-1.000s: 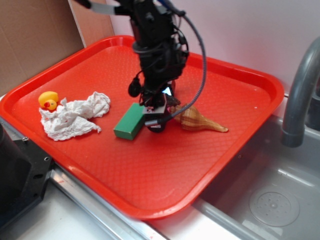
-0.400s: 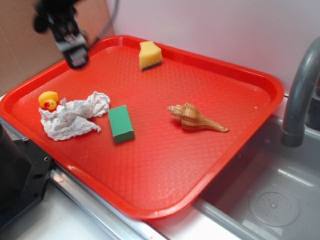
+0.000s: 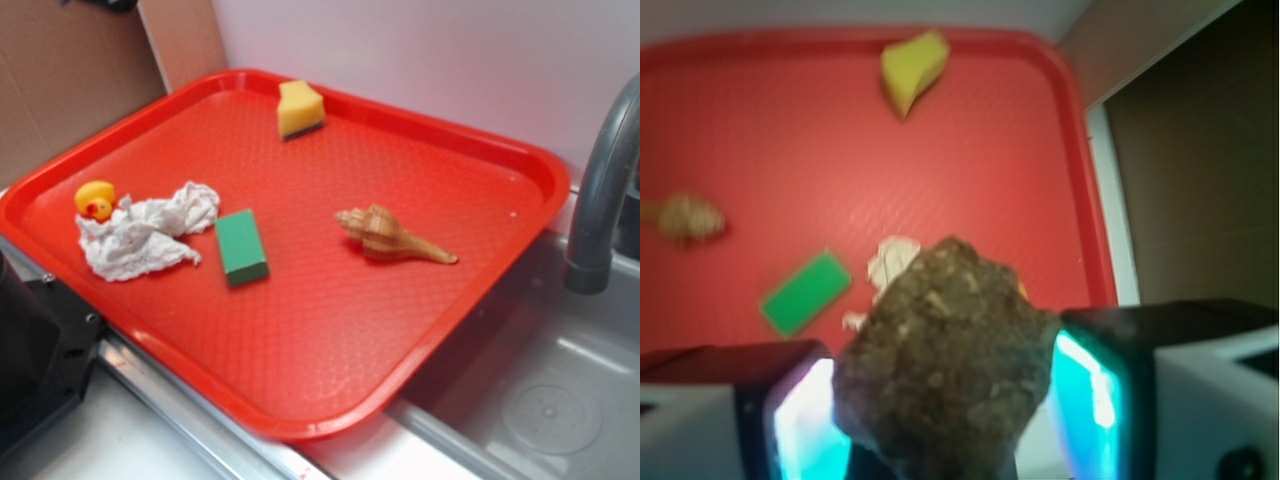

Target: Grab the rock.

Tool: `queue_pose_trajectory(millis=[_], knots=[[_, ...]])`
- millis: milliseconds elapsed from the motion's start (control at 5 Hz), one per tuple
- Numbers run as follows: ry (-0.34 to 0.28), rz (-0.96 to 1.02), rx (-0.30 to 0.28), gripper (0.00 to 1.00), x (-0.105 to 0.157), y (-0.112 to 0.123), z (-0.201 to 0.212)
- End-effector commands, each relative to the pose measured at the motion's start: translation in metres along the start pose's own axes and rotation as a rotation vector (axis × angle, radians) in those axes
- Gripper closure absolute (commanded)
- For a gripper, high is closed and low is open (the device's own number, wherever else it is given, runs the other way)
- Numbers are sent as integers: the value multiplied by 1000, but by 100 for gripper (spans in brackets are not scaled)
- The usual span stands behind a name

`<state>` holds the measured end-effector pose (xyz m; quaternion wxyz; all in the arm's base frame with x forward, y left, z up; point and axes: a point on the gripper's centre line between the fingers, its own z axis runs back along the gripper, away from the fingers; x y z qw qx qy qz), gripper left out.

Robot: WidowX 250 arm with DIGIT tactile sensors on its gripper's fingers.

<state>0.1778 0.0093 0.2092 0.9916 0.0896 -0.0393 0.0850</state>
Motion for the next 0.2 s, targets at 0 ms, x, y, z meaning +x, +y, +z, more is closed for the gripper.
queue_pose_trajectory(millis=[0], knots=[[-27, 71, 22, 100, 29, -20, 8]])
